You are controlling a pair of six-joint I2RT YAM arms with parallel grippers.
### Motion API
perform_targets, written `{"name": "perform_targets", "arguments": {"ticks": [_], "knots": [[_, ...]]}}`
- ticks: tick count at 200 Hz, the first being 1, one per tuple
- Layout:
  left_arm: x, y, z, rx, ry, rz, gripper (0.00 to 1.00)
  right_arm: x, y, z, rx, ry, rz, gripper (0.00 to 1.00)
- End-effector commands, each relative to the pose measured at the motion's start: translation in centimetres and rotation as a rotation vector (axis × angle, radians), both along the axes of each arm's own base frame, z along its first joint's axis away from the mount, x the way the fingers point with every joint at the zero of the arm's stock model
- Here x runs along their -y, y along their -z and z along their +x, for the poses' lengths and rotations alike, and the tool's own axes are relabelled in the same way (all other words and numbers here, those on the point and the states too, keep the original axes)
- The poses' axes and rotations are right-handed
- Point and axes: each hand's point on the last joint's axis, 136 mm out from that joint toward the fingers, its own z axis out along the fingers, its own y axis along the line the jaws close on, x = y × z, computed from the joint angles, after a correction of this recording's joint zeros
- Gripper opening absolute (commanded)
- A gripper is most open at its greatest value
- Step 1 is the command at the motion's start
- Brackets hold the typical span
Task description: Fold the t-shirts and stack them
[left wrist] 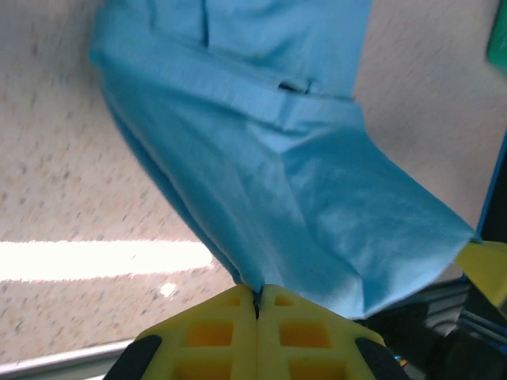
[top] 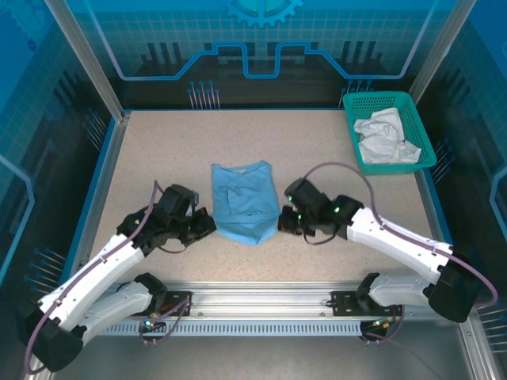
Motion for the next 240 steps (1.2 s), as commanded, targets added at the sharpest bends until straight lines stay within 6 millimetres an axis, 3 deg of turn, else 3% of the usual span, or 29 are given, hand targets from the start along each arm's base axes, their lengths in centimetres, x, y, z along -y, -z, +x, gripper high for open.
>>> {"name": "perform_targets", "arguments": {"ticks": [1, 18, 50, 78, 86, 90, 94, 106, 113, 121, 135, 140, 145, 152, 173, 183, 187, 188, 189, 190, 192, 218, 240], "knots": [[-0.5, -1.5, 3.6, 0.036, -0.029, 0.007, 0.01, -0.4, -2.6, 3.0, 0.021, -0.06, 0.032, 0.0], [-1.3, -2.2, 6.9, 0.041, -0.075, 0.001, 0.01, -0.7, -3.4, 6.1, 0.011, -0.051, 0.059, 0.0], [-3.3, -2.5, 13.1, 0.028, -0.173, 0.005, 0.01, -1.6, -2.6, 12.8, -0.073, -0.024, 0.15, 0.0], [-5.1, -0.3, 17.9, -0.019, -0.252, -0.023, 0.01, -3.2, -1.0, 19.1, -0.162, -0.014, 0.24, 0.0], [-5.5, 0.4, 19.2, -0.037, -0.266, -0.031, 0.0, -3.4, 0.4, 21.1, -0.192, -0.002, 0.246, 0.0], [-5.8, 0.8, 20.0, -0.043, -0.272, -0.031, 0.0, -3.5, -0.1, 22.1, -0.185, 0.001, 0.255, 0.0], [-6.0, 1.3, 20.8, -0.052, -0.278, -0.03, 0.01, -3.5, 1.2, 23.0, -0.213, 0.013, 0.247, 0.0], [-7.1, 2.9, 22.7, -0.102, -0.303, -0.014, 0.03, -4.0, 2.0, 25.7, -0.233, 0.025, 0.282, 0.0], [-7.8, 3.8, 23.9, -0.117, -0.325, -0.014, 0.14, -4.3, 2.1, 27.2, -0.238, 0.03, 0.307, 0.04], [-8.6, 4.7, 25.2, -0.129, -0.35, -0.013, 0.39, -3.8, 4.2, 28.5, -0.283, 0.071, 0.287, 0.16], [-10.8, 5.8, 27.0, -0.161, -0.405, 0.026, 0.55, -2.8, 6.0, 30.6, -0.306, 0.131, 0.276, 0.38], [-11.4, 5.8, 27.5, -0.162, -0.418, 0.029, 0.67, -2.2, 6.5, 31.0, -0.319, 0.161, 0.274, 0.47], [-11.9, 5.5, 28.0, -0.154, -0.425, 0.031, 0.8, -1.7, 6.6, 31.6, -0.317, 0.181, 0.281, 0.52], [-12.4, 4.8, 28.4, -0.144, -0.431, 0.036, 0.83, -1.0, 6.2, 32.3, -0.297, 0.199, 0.285, 0.54], [-12.2, 1.5, 28.4, -0.057, -0.421, 0.059, 0.85, 0.8, 3.7, 32.5, -0.213, 0.231, 0.255, 0.53], [-11.2, 0.2, 27.6, -0.024, -0.397, 0.062, 0.83, 0.4, 2.2, 31.5, -0.166, 0.205, 0.259, 0.51], [-10.7, -0.2, 27.3, -0.012, -0.387, 0.061, 0.81, 0.2, 2.0, 30.9, -0.154, 0.195, 0.253, 0.49], [-10.6, -0.2, 27.2, -0.013, -0.385, 0.06, 0.8, 0.2, 2.6, 30.6, -0.166, 0.193, 0.244, 0.49], [-10.5, -0.2, 27.1, -0.013, -0.383, 0.058, 0.8, 0.1, 1.4, 30.6, -0.141, 0.188, 0.251, 0.48], [-10.3, -0.3, 26.9, -0.011, -0.381, 0.057, 0.8, 0.1, 2.2, 30.3, -0.156, 0.187, 0.241, 0.47], [-10.0, -0.4, 26.7, -0.009, -0.376, 0.055, 0.78, -0.1, 1.9, 29.9, -0.146, 0.176, 0.24, 0.46], [-3.4, -1.0, 23.7, 0.033, -0.238, 0.034, 0.58, -2.7, 1.8, 24.7, -0.104, 0.055, 0.212, 0.33], [2.1, 0.9, 20.9, 0.029, -0.164, -0.003, 0.45, -4.2, 3.4, 21.9, -0.105, 0.012, 0.212, 0.23]]}}
